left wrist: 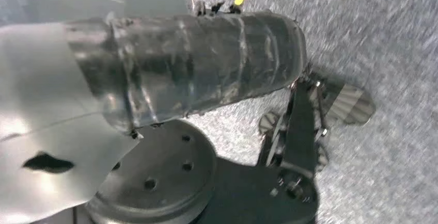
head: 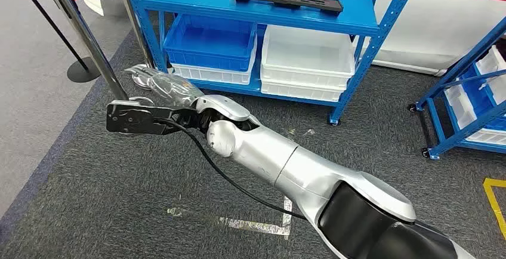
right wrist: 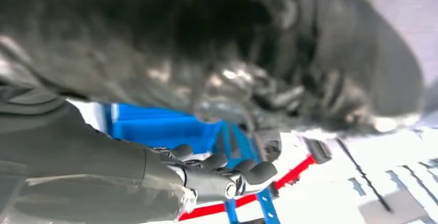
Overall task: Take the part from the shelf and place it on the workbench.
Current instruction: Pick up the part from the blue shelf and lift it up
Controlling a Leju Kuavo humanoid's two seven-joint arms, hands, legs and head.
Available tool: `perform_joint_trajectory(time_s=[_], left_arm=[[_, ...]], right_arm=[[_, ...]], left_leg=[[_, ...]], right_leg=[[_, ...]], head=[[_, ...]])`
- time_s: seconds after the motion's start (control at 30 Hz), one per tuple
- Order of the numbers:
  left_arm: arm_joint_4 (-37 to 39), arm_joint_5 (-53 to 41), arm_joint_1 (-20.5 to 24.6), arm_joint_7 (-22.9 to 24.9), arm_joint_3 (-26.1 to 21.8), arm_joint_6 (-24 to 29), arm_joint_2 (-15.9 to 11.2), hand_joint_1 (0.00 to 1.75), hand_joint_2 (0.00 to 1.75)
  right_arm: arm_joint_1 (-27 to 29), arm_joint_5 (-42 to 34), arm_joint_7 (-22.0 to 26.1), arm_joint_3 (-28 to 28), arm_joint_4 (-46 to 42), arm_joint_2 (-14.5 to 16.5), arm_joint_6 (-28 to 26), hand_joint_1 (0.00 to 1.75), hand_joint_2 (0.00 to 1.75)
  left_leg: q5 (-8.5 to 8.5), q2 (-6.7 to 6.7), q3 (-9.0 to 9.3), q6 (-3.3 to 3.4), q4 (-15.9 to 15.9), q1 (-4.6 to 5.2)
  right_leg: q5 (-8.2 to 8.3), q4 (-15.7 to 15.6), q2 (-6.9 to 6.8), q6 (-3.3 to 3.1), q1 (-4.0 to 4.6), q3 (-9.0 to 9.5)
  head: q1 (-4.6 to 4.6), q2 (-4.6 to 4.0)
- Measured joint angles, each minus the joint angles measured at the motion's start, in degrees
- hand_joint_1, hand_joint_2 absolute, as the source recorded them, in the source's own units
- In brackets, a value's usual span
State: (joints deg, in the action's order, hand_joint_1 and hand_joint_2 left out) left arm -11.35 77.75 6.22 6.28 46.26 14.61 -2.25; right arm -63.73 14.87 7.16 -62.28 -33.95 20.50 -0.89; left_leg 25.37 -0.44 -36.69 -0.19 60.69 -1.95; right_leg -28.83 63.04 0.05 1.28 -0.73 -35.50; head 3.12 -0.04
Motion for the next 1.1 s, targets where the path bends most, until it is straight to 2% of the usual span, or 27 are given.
perform_joint_trajectory(time_s=[0.07, 0.13, 0.17, 0.2, 0.23, 0.3, 0.33, 0.4, 0.5, 0.57, 0.63, 0.67, 0.7, 0.73, 0.77, 0.83, 0.87, 1.0, 1.03, 1.1], left_arm=[[0.03, -0.14, 0.00, -0.45, 0.00, -0.40, -0.06, 0.00, 0.00], [0.09, -0.34, 0.00, -1.03, -0.01, -1.01, -0.16, 0.00, 0.00], [0.14, -0.45, -0.01, -1.13, -0.01, -1.20, -0.20, 0.00, 0.00], [0.19, -0.58, -0.03, -1.17, -0.01, -1.36, -0.22, 0.00, 0.00], [0.23, -0.74, -0.05, -1.23, -0.01, -1.49, -0.24, 0.00, 0.00], [0.27, -0.95, -0.05, -1.42, -0.01, -1.58, -0.22, 0.00, 0.00], [0.29, -0.99, -0.03, -1.47, -0.01, -1.40, -0.21, 0.00, 0.00], [0.31, -1.03, 0.05, -1.27, -0.01, -0.62, -0.21, 0.00, 0.00], [0.37, -1.27, 0.09, -0.66, -0.01, 0.70, -0.36, 0.00, 0.00], [0.40, -1.44, 0.05, -0.40, -0.01, 1.39, -0.47, 0.00, 0.00], [0.42, -1.76, 0.06, -0.06, -0.01, 2.12, -0.48, 0.00, 0.00], [0.43, -2.04, 0.06, 0.16, 0.00, 2.47, -0.51, 0.00, 0.00], [0.45, -2.34, 0.05, 0.42, 0.01, 2.80, -0.56, 0.00, 0.00], [0.46, -2.69, 0.03, 0.62, 0.01, 3.09, -0.65, 0.00, 0.00], [0.46, -3.03, 0.01, 0.80, 0.01, 3.36, -0.76, 0.00, 0.00], [0.49, -3.84, 0.07, 1.22, 0.09, 3.74, -1.04, 0.00, 0.00], [0.51, -4.20, 0.13, 1.41, 0.17, 3.82, -1.17, 0.00, 0.00], [0.56, -5.08, 0.11, 1.59, 0.39, 3.87, -1.58, 0.00, 0.00], [0.57, -5.13, 0.10, 1.59, 0.40, 3.87, -1.68, 0.00, 0.00], [0.68, -5.16, 0.17, 1.59, 0.43, 3.86, -1.91, 0.00, 0.00]], right_arm=[[-0.72, 2.98, 0.01, -0.39, 0.85, -0.14, -0.39, 0.00, 0.00], [-1.62, 7.57, 0.13, -0.91, 2.42, -0.52, -0.80, 0.00, 0.00], [-1.78, 9.01, 0.13, -1.04, 3.13, -0.73, -0.82, 0.00, 0.00], [-1.89, 9.96, -0.01, -1.13, 3.68, -0.91, -0.81, 0.00, 0.00], [-2.07, 10.74, -0.26, -1.20, 4.16, -1.04, -0.78, 0.00, 0.00], [-2.83, 12.19, -0.92, -1.28, 4.83, -1.11, -0.59, 0.00, 0.00], [-3.26, 12.83, -1.22, -1.28, 5.12, -1.12, -0.45, 0.00, 0.00], [-3.76, 14.19, -1.78, -1.28, 5.77, -1.18, -0.14, 0.00, 0.00], [-3.88, 16.30, -2.30, -1.28, 6.65, -1.38, 0.17, 0.00, 0.00], [-3.99, 17.43, -2.33, -1.28, 7.04, -1.42, 0.31, 0.00, 0.00], [-3.87, 18.38, -2.34, -1.28, 7.44, -1.44, 0.58, 0.00, 0.00], [-3.72, 18.83, -2.34, -1.28, 7.65, -1.47, 0.70, 0.00, 0.00], [-3.58, 19.29, -2.35, -1.28, 7.84, -1.50, 0.76, 0.00, 0.00], [-3.49, 19.72, -2.35, -1.28, 7.99, -1.55, 0.76, 0.00, 0.00], [-3.46, 20.14, -2.35, -1.25, 8.09, -1.59, 0.74, 0.00, 0.00], [-3.46, 20.92, -2.36, -1.12, 8.27, -1.74, 0.73, 0.00, 0.00], [-3.44, 21.30, -2.38, -1.02, 8.36, -1.83, 0.73, 0.00, 0.00], [-3.44, 22.28, -2.61, -0.71, 8.65, -2.26, 0.75, 0.00, 0.00], [-3.52, 22.31, -2.64, -0.59, 8.70, -2.39, 0.75, 0.00, 0.00], [-3.63, 22.33, -2.67, -0.37, 8.84, -2.71, 0.77, 0.00, 0.00]], left_leg=[[-0.04, 0.02, -0.09, 0.17, 0.00, 0.08], [-0.08, 0.03, -0.19, 0.45, 0.00, 0.31], [-0.08, 0.01, -0.19, 0.52, 0.00, 0.45], [-0.07, -0.01, -0.16, 0.57, 0.00, 0.63], [-0.08, -0.02, -0.11, 0.59, 0.00, 0.81], [-0.07, -0.03, -0.06, 0.57, -0.02, 1.15], [-0.11, 0.00, -0.07, 0.48, -0.07, 1.22], [-0.27, 0.07, -0.03, 0.08, -0.35, 1.20], [0.06, 0.19, 0.01, -0.79, -0.50, 1.16], [2.48, 0.22, -1.78, -1.18, 3.51, 1.08], [5.43, 0.22, -5.11, -1.57, 10.62, 0.98], [5.87, 0.23, -6.27, -1.75, 12.86, 0.92], [5.31, 0.24, -6.57, -1.90, 13.21, 0.87], [3.72, 0.26, -5.70, -2.01, 11.24, 0.80], [1.73, 0.30, -4.08, -2.09, 7.66, 0.72], [-0.29, 0.30, -0.94, -1.89, 1.51, 0.79], [-0.31, 0.26, -0.22, -1.58, 0.08, 0.88], [0.29, 0.11, 0.30, -0.18, -0.45, 0.75], [0.34, 0.13, 0.53, 0.09, -0.60, 0.65], [0.58, 0.15, 0.93, 0.64, -0.72, 0.64]], right_leg=[[-1.93, 4.09, -0.01, 0.08, 0.06, -1.98], [-4.64, 11.38, -0.01, 0.09, 0.18, -5.65], [-4.85, 13.32, -0.01, -0.07, 0.22, -6.77], [-3.96, 13.06, 0.00, -0.38, 0.32, -6.85], [-2.18, 10.56, 0.02, -0.86, 0.49, -5.84], [1.52, 2.63, 0.00, -2.17, 1.03, -2.24], [2.54, -0.38, -0.07, -2.62, 1.30, -0.89], [2.82, -2.57, -0.18, -2.97, 1.67, -0.02], [3.62, -4.13, -0.19, -3.05, 1.18, 0.89], [4.04, -4.99, -0.24, -3.15, 0.81, 1.41], [3.98, -4.99, -0.22, -3.32, 0.86, 1.45], [3.88, -4.92, -0.19, -3.35, 0.88, 1.46], [3.74, -4.77, -0.13, -3.34, 0.87, 1.48], [3.52, -4.51, -0.04, -3.25, 0.81, 1.51], [3.19, -4.14, 0.05, -3.09, 0.72, 1.54], [2.50, -3.32, 0.19, -2.55, 0.82, 1.34], [2.29, -3.02, 0.20, -2.30, 0.94, 1.20], [1.51, -2.22, 0.19, -1.49, 1.21, 0.83], [0.72, -0.74, 0.19, -1.16, 1.16, 0.17], [-1.64, 5.20, 0.16, -0.58, 0.87, -2.95]], head=[[-0.02, 0.00], [-0.04, 0.00], [-0.05, 0.00], [-0.05, 0.00], [-0.05, 0.00], [0.02, 0.00], [0.02, 0.00], [-0.02, 0.00], [-0.08, 0.00], [-0.03, 0.00], [-0.03, 0.00], [-0.04, 0.00], [-0.04, 0.00], [-0.04, 0.00], [-0.03, 0.00], [0.03, 0.00], [0.03, 0.00], [-0.16, 0.00], [-0.26, 0.00], [-0.39, 0.00]])
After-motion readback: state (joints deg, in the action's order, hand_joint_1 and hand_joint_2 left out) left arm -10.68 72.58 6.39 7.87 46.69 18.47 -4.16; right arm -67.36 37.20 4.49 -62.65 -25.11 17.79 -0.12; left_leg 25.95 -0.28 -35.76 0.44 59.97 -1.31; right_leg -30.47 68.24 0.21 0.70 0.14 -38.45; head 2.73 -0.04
